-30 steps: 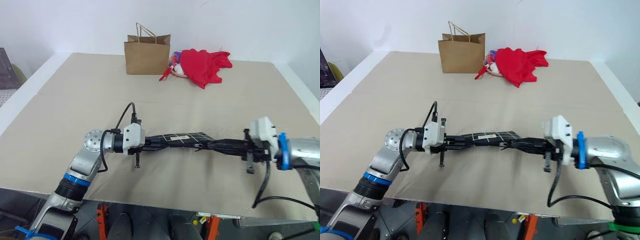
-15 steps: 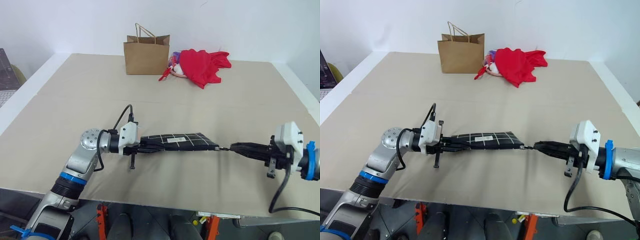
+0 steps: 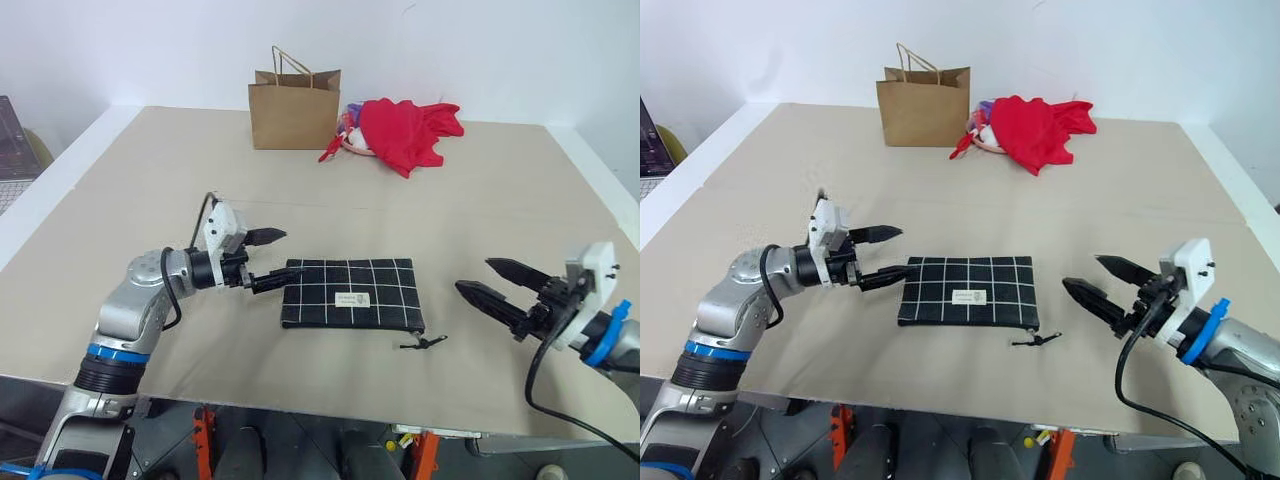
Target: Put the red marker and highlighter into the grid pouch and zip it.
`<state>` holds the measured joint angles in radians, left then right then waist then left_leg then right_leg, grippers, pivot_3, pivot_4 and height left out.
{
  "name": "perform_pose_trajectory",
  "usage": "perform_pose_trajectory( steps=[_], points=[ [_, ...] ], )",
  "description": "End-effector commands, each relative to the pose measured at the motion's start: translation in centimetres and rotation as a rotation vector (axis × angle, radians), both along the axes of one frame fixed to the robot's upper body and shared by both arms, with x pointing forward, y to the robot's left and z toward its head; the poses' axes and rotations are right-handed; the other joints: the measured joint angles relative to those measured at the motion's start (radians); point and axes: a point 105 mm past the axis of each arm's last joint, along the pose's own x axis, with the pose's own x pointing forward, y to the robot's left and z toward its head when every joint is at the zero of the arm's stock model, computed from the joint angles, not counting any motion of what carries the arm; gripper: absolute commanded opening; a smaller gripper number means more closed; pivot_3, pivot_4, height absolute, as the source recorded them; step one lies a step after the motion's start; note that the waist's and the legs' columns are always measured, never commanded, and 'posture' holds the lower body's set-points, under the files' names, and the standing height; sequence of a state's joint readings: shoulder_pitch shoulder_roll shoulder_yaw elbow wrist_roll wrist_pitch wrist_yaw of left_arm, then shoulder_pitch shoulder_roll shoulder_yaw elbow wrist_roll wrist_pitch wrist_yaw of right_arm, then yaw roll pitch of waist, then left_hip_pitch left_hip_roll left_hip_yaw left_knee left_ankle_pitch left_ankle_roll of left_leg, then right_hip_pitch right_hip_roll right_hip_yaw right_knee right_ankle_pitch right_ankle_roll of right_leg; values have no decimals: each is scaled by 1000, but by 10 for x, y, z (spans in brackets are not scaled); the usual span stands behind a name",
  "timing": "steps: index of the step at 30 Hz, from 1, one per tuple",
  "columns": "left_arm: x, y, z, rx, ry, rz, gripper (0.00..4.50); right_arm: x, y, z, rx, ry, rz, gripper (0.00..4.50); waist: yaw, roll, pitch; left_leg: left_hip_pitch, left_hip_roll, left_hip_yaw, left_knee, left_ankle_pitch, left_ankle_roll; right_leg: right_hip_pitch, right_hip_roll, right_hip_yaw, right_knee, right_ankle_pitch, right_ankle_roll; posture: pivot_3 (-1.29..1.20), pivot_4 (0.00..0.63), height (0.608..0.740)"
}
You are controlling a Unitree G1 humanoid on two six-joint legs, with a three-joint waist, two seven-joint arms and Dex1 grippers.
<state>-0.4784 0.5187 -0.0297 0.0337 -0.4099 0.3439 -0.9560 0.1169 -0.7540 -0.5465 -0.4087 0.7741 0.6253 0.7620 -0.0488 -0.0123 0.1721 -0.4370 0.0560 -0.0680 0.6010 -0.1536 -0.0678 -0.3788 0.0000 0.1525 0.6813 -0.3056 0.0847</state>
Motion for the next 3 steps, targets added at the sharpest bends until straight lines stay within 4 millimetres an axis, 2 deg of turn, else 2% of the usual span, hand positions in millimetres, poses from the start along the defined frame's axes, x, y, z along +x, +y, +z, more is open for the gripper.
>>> perform_pose_trajectory(
  steps=[1, 3],
  points=[
    [9, 22, 6, 17, -75, 132, 4500, -6, -12, 9, -50, -66, -69, 4461, 0, 0, 0, 0, 0, 0, 0, 0, 0, 0, 0, 0, 0, 0, 0, 0, 150, 740],
    [11, 29, 7, 27, -101, 169, 4500, -8, -20, 5, -60, -70, -104, 4461, 0, 0, 0, 0, 0, 0, 0, 0, 0, 0, 0, 0, 0, 0, 0, 0, 150, 740]
  ],
)
